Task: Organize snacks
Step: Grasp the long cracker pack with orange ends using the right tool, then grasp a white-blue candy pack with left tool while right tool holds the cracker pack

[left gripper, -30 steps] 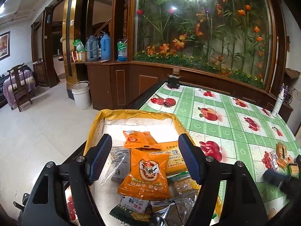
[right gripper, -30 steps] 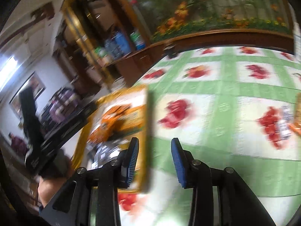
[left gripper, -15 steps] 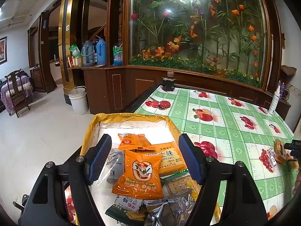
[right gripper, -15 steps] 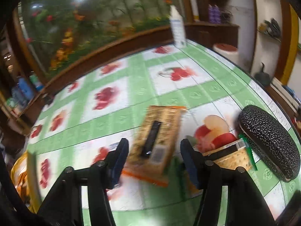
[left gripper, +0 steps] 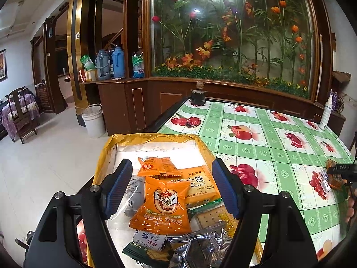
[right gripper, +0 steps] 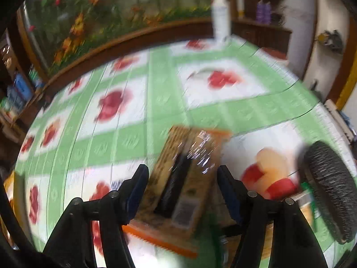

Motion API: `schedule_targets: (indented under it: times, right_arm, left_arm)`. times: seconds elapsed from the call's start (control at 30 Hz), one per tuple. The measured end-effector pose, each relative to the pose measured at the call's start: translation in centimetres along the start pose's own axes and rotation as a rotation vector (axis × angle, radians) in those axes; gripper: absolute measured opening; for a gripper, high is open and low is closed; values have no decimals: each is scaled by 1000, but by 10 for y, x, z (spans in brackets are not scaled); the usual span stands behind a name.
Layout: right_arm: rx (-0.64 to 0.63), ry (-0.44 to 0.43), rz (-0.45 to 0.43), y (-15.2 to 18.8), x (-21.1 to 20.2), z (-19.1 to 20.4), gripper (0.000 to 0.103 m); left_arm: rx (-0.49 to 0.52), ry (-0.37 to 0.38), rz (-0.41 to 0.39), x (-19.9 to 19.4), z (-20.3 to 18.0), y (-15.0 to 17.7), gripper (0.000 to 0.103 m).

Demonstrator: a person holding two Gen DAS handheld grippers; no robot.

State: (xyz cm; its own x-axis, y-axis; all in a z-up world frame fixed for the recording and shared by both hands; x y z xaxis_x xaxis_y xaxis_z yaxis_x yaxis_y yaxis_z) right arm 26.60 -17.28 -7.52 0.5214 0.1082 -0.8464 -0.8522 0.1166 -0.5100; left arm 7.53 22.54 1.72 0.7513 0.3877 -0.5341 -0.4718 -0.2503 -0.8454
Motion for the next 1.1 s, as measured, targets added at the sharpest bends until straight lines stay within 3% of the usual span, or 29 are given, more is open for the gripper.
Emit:
schedule_targets:
  times: [0.1, 0.23, 0.37, 0.47, 0.53, 0.6, 0.73, 0.9, 1.03, 1.1]
  right_arm:
    - [-66, 45, -6, 2, 2, 11, 67]
    - [-141, 14, -11, 12, -3, 33, 57]
    - [-251, -80, 15, 31, -8, 68, 56]
    - [-411, -148, 38, 65, -23, 103, 56]
    - [-447, -238, 71, 84, -32, 120, 56]
    - [-441, -303, 92, 97, -43, 126, 55]
    - [-388, -286, 36, 96, -59, 109, 55]
    - [-315, -301, 53, 97, -55, 82, 55]
    - [-292, -301, 68, 92, -46, 75, 56]
    - [-275, -306, 71, 91, -45, 71, 56]
  left_arm:
    - [-3, 0, 1, 0, 1, 0, 74]
    - [-1, 0, 0, 0, 1, 0, 74]
    - [-14, 15, -12, -3, 2, -2, 74]
    - [-22, 32, -23, -6, 3, -4, 74]
    - [-26, 44, -33, -8, 2, -5, 74]
    - [-31, 62, -38, -10, 1, -6, 74]
    - [-44, 106, -25, -11, -6, -4, 74]
    - [-60, 185, 4, -22, -27, 1, 73]
    - [-60, 268, 94, -34, -61, 18, 73]
    - [-41, 348, 164, -41, -89, 33, 63]
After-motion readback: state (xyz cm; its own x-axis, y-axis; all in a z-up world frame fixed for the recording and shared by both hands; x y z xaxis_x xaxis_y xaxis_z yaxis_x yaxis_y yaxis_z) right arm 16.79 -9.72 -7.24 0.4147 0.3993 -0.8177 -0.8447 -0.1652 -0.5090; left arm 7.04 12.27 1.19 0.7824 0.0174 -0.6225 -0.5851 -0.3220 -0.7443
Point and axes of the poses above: each gripper's, at about its wrist camera, not at the fingertips, and x roughly the way its jaws point, z to its left, y to its underside, the point moved 10 cm from there along x, roughly the way its jaws point, and after that the axes turned 5 degrees about z, right-handed, at the moved point
